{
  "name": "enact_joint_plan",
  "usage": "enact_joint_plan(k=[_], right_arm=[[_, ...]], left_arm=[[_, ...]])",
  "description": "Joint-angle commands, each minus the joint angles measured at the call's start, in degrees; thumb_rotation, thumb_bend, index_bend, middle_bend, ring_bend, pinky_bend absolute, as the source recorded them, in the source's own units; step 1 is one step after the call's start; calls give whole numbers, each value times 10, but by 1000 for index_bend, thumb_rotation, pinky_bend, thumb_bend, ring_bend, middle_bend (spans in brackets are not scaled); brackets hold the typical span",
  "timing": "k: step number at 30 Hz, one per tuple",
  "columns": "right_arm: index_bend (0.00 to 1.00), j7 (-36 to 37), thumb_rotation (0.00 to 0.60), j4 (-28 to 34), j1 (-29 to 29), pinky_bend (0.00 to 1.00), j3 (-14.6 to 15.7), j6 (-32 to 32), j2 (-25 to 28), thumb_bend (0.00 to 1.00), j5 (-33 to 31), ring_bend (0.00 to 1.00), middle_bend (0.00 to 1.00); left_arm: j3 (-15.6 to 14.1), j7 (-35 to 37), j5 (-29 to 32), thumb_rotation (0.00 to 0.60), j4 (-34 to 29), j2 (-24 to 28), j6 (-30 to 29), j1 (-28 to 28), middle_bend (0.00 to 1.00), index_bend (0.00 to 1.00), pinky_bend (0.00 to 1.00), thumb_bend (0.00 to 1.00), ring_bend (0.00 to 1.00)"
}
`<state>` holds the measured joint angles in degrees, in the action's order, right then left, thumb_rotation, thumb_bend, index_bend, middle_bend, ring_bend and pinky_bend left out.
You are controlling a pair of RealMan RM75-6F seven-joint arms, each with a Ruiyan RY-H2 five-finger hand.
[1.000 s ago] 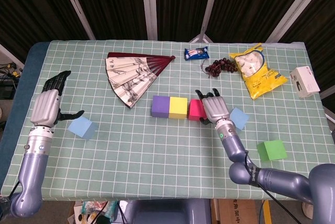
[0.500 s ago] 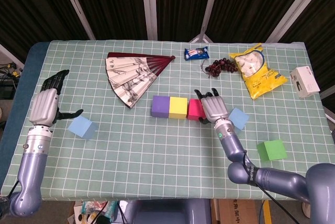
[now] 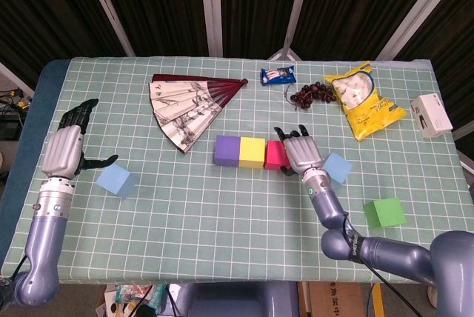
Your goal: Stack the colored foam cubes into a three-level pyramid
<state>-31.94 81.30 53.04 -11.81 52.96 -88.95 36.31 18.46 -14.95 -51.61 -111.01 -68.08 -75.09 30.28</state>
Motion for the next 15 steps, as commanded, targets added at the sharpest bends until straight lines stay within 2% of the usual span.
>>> enact_joint_plan(k=[1,15], right_arm=[[0,0,600,-3,1,0,0,-2,-2,326,0,197,361],[0,-2,600,-13,5,0,-1,-1,-12,326,-2,197,361]], left_arm=[[1,1,2,600,1,0,1,0,43,0,47,67,62],[3,2,7,600,2,2,3,1,43,0,47,66,62]])
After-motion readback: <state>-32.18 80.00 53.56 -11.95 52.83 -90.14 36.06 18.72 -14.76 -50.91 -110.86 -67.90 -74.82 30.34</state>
